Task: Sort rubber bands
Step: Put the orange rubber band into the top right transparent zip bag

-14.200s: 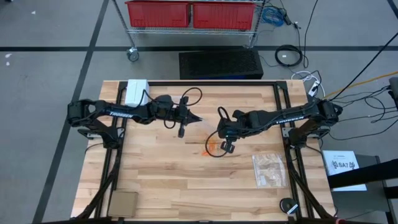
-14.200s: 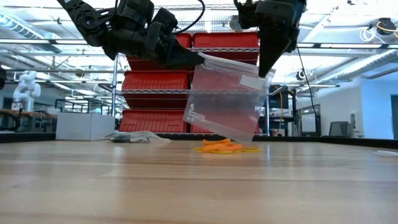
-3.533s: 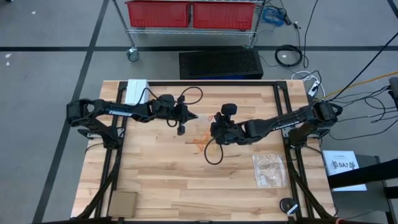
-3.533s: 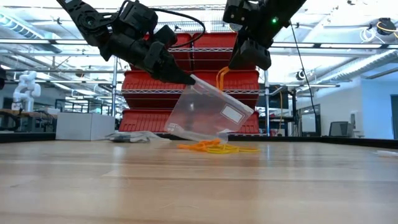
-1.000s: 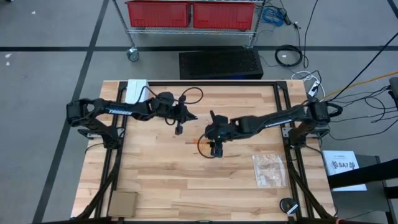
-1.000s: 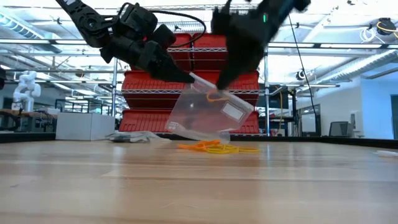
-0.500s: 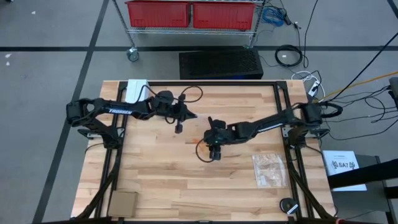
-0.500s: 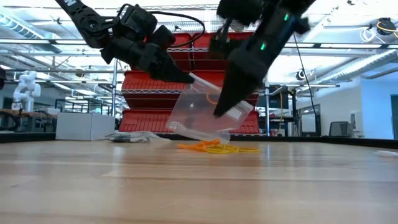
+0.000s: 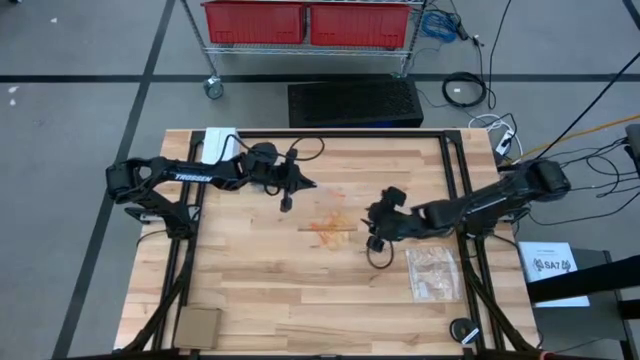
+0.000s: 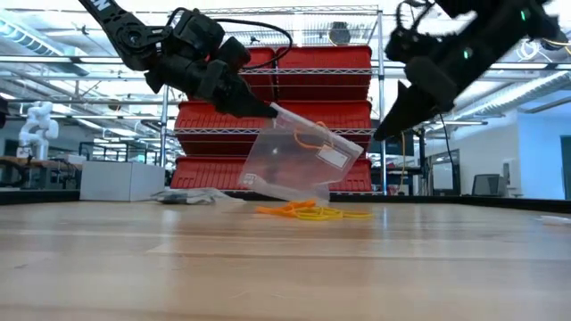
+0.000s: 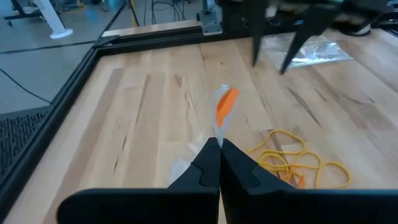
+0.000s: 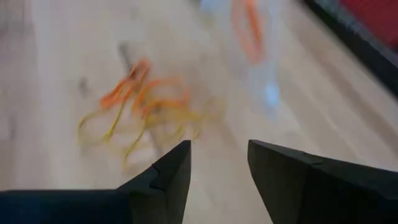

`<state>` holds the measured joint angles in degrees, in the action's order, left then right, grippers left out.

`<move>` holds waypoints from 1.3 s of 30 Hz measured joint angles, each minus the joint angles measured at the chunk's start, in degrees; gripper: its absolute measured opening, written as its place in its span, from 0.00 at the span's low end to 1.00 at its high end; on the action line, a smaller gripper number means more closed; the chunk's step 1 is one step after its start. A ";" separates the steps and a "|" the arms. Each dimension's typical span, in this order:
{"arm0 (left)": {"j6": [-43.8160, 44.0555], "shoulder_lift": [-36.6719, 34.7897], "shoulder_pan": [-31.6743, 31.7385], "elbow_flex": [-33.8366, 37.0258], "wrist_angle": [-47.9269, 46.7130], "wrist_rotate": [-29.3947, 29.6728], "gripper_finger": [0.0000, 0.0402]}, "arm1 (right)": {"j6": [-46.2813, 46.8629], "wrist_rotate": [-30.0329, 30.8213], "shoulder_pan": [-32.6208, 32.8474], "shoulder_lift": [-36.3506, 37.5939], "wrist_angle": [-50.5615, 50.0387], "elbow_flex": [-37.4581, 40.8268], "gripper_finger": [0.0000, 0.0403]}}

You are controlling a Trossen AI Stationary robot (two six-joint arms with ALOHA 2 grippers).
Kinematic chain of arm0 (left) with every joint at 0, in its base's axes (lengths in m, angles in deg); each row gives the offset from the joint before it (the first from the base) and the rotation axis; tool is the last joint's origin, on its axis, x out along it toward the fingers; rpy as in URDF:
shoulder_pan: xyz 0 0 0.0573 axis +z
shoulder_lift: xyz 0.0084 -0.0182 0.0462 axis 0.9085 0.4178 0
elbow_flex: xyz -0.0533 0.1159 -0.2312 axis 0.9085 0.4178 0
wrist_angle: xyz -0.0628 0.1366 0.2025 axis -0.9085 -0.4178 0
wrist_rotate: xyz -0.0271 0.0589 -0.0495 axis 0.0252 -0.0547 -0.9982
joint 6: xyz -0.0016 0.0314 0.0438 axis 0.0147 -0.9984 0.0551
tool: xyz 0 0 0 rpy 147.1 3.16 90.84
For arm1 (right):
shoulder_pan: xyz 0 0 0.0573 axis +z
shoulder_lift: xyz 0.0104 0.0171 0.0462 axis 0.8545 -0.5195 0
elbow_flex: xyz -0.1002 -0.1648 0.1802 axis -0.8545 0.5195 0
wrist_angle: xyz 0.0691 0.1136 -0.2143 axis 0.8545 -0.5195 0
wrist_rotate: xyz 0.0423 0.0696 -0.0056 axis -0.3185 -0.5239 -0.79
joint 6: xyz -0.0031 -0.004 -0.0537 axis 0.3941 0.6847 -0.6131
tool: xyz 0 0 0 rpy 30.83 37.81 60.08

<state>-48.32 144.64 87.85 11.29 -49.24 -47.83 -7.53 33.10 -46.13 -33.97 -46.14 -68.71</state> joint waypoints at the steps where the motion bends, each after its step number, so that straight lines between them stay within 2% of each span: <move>1: 0.04 0.00 0.00 0.00 0.32 -0.12 0.00 | -0.86 1.51 -0.08 0.61 4.99 2.65 0.38; 4: 0.99 0.00 0.00 0.00 1.34 -1.43 0.00 | -3.40 2.80 -0.52 0.94 16.13 7.99 0.39; 6: 1.43 0.00 0.00 0.00 1.58 -1.80 0.00 | -4.39 2.96 -1.29 0.63 19.56 9.11 0.39; 10: 1.47 0.00 0.00 0.00 1.74 -1.90 0.00 | -4.32 6.66 -3.07 0.17 20.08 9.36 0.40; 16: 1.48 0.00 0.00 0.00 1.73 -1.90 0.00 | -5.76 3.24 -5.20 -0.63 22.92 9.34 0.39; 19: 1.48 0.00 0.00 0.00 1.75 -1.90 0.00 | -8.00 1.09 -5.91 -1.97 26.23 9.32 0.33; 21: 1.48 0.00 0.00 0.00 1.76 -1.90 0.00 | -9.71 1.11 -5.89 -2.60 28.15 9.34 0.25; 24: 1.48 0.00 0.00 0.00 1.93 -1.92 0.00 | -11.66 1.33 -5.87 -2.60 29.32 9.34 0.07; 25: 1.48 0.00 0.00 0.00 2.17 -1.92 0.00 | -12.51 1.82 -5.87 -2.55 29.56 9.34 0.04; 39: 2.99 -2.32 -1.66 0.00 4.33 -2.80 0.00 | -20.15 2.17 -6.31 -0.99 26.38 1.88 0.00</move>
<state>-45.32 142.33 86.18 11.29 -44.91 -50.63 -27.68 35.27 -52.44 -34.96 -19.76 -66.83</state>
